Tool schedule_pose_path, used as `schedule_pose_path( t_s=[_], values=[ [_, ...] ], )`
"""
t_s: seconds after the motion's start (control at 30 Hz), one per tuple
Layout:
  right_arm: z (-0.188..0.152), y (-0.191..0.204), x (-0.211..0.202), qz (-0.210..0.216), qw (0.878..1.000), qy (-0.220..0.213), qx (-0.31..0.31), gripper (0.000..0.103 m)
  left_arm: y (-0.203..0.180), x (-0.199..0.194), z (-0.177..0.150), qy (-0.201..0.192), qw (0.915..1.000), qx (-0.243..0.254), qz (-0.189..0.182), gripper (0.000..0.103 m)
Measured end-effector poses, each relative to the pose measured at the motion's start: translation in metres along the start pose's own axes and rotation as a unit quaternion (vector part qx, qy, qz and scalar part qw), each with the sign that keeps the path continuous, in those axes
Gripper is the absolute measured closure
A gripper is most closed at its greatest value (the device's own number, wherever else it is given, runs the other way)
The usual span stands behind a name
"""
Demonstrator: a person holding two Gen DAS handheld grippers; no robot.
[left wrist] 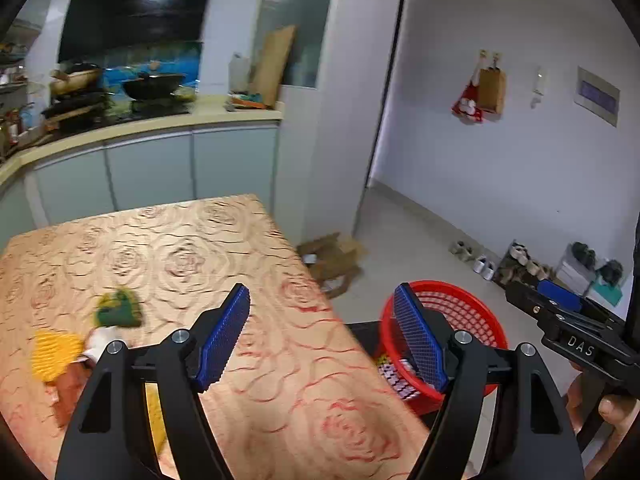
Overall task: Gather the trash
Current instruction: 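Move both tools back over the table toward the brown paper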
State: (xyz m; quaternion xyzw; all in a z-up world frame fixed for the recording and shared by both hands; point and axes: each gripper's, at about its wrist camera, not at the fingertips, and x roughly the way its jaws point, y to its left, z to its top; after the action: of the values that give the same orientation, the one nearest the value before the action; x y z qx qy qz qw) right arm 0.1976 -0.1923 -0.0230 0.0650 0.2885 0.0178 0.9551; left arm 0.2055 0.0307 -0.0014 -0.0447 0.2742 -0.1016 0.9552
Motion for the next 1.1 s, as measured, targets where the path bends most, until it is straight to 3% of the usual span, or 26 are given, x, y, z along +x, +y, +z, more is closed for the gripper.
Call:
schedule_pose_path(
  t_s=[0.27, 0.63, 0.87, 1.1],
  values=[
    [-0.003, 0.043, -0.007, 0.034, 0.999, 0.001, -0.030, 0.029, 0.053, -0.045, -0.013, -0.015, 0.9976, -0.015, 0.066, 0.030],
    [-0.013, 0.110, -0.018, 0.093, 0.993, 0.004, -0.072, 0.029, 0.128, -0.094, -0.047, -0.012, 0.9852, -0.039, 0.167, 0.030],
    [-0.018, 0.133, -0.019, 0.109, 0.990, 0.011, -0.089, 0.029, 0.146, -0.098, -0.065, 0.005, 0.9835, -0.042, 0.176, 0.027],
    [-0.020, 0.140, -0.013, 0.106, 0.990, 0.020, -0.093, 0.029, 0.154, -0.069, -0.072, 0.040, 0.9884, -0.028, 0.144, 0.027]
  ],
)
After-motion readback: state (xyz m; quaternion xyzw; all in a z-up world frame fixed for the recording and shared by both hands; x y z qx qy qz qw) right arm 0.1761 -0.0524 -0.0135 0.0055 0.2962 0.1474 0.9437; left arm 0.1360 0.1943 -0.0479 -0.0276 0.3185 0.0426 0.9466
